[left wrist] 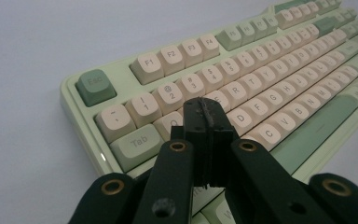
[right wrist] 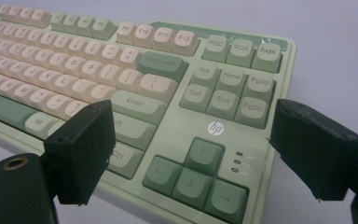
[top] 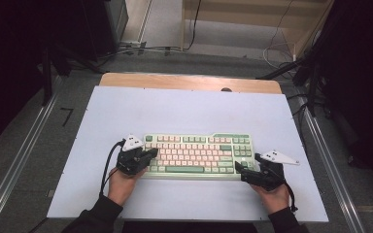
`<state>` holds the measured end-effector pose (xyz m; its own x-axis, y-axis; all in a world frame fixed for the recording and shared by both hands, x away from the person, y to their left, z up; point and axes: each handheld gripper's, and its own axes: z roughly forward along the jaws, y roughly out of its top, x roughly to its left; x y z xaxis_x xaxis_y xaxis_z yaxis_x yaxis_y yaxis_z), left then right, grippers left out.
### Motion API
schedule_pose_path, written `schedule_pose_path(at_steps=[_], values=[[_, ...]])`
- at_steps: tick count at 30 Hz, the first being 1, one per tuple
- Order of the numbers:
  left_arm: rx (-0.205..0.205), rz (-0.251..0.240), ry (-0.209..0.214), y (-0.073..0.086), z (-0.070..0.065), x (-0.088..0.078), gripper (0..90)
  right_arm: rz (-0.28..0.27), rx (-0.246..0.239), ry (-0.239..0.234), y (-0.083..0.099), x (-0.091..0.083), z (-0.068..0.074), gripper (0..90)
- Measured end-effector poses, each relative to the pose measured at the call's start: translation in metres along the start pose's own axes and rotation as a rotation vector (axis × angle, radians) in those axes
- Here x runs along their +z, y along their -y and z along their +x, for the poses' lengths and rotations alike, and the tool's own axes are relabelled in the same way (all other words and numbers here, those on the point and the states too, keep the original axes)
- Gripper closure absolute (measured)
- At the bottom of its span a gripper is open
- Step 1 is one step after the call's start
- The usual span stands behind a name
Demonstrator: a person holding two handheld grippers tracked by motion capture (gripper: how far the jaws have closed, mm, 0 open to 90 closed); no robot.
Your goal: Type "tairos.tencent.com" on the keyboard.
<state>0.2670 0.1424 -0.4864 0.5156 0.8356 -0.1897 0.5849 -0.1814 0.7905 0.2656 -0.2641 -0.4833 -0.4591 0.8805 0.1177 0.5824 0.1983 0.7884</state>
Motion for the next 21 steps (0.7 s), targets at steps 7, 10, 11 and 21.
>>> schedule_pose_path(at_steps=[7, 10, 11, 21], values=[[0.023, 0.032, -0.011, 0.002, -0.003, 0.007, 90.0, 0.001, -0.003, 0.001, 0.0, 0.001, 0.0, 12.4], [0.021, 0.034, -0.016, 0.002, -0.003, 0.008, 90.0, 0.002, -0.003, 0.001, 0.0, 0.001, 0.0, 12.4], [0.023, 0.038, -0.02, 0.002, -0.004, 0.008, 90.0, 0.002, -0.004, 0.002, 0.0, 0.001, 0.0, 12.4], [-0.004, -0.067, 0.009, 0.001, -0.003, -0.007, 49.7, -0.005, -0.007, -0.002, -0.001, 0.0, 0.001, 12.4]])
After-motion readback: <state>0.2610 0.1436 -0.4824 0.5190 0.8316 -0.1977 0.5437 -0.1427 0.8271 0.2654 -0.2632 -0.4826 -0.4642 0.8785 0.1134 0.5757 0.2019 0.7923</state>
